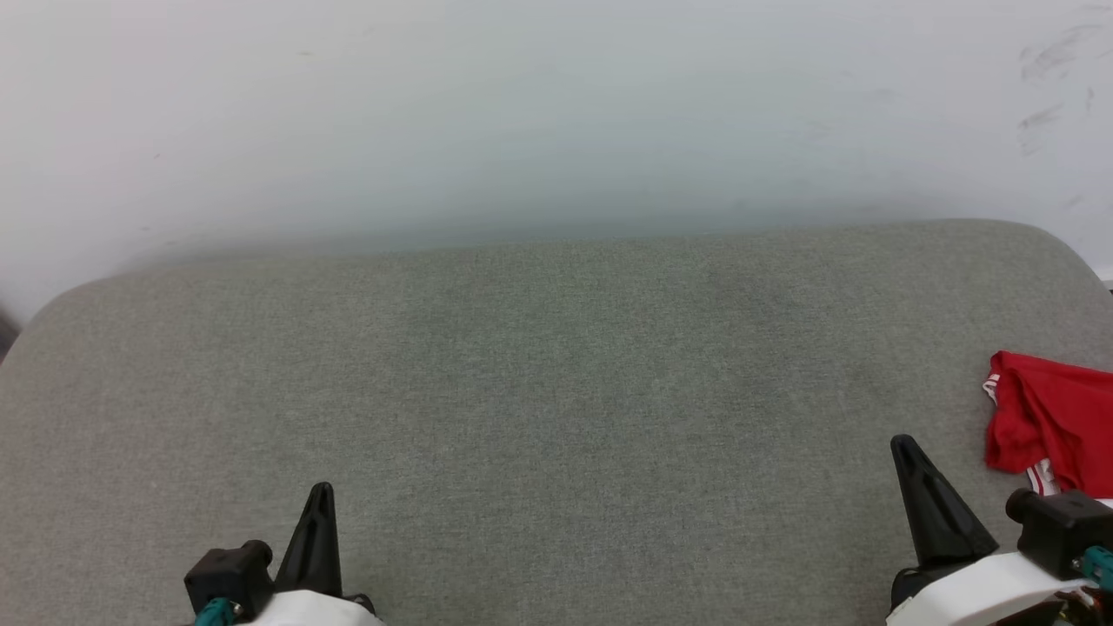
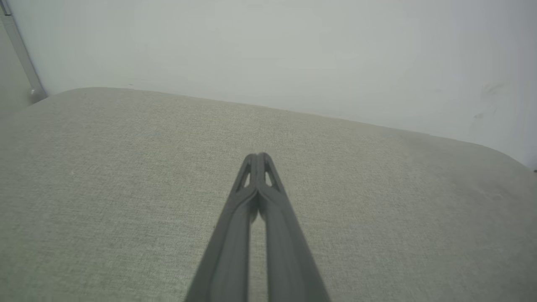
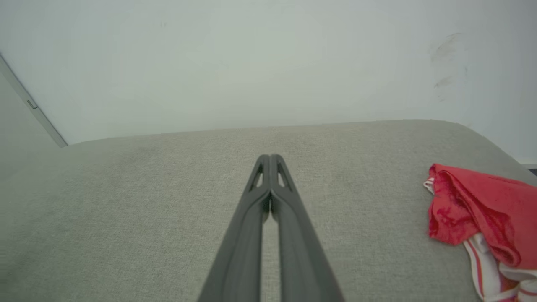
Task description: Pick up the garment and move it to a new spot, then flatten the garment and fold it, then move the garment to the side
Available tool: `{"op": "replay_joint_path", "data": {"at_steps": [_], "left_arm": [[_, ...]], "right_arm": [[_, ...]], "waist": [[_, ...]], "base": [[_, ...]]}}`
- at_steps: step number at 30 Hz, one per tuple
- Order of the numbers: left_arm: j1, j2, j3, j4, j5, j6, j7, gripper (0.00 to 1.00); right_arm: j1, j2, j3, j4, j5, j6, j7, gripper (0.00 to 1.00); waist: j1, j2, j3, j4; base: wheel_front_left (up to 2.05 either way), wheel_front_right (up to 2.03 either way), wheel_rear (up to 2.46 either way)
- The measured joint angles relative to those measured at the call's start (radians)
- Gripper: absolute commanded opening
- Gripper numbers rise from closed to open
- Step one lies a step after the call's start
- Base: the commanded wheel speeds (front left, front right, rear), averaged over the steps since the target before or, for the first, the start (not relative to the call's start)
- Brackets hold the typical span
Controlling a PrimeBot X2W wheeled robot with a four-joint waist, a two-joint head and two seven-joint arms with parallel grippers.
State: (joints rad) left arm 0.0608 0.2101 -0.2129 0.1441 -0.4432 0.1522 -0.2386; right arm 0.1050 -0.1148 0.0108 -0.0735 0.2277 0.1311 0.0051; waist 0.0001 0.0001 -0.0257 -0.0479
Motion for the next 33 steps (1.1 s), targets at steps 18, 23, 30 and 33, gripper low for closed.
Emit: {"op": "replay_joint_path", "data": {"at_steps": [18, 23, 30, 33], "left_arm": [[-0.032, -0.034, 0.077, 0.032, -0.306, -0.073, 0.086, 0.00], [-0.047, -0.041, 0.095, 0.038, -0.371, -0.088, 0.105, 0.00], [-0.053, -0.056, 0.119, 0.044, -0.457, -0.108, 0.130, 0.00], [-0.062, -0.059, 0.127, 0.046, -0.492, -0.115, 0.140, 0.00]], "right_arm": [[-0.045, 0.005, -0.018, 0.082, 0.368, 0.000, 0.015, 0.00], [-0.052, 0.007, -0.022, 0.102, 0.446, 0.000, 0.022, 0.00], [-0.070, 0.011, -0.029, 0.123, 0.550, 0.000, 0.025, 0.00], [-0.079, 0.012, -0.032, 0.134, 0.592, 0.000, 0.031, 0.00]], "waist": [[0.0000, 0.0000, 0.005, 0.008], [0.0000, 0.0000, 0.006, 0.010], [0.0000, 0.0000, 0.007, 0.013], [0.0000, 0.0000, 0.008, 0.014]], "base": [[0.00, 0.00, 0.00], [0.00, 0.00, 0.00], [0.00, 0.00, 0.00], [0.00, 0.00, 0.00]]}}
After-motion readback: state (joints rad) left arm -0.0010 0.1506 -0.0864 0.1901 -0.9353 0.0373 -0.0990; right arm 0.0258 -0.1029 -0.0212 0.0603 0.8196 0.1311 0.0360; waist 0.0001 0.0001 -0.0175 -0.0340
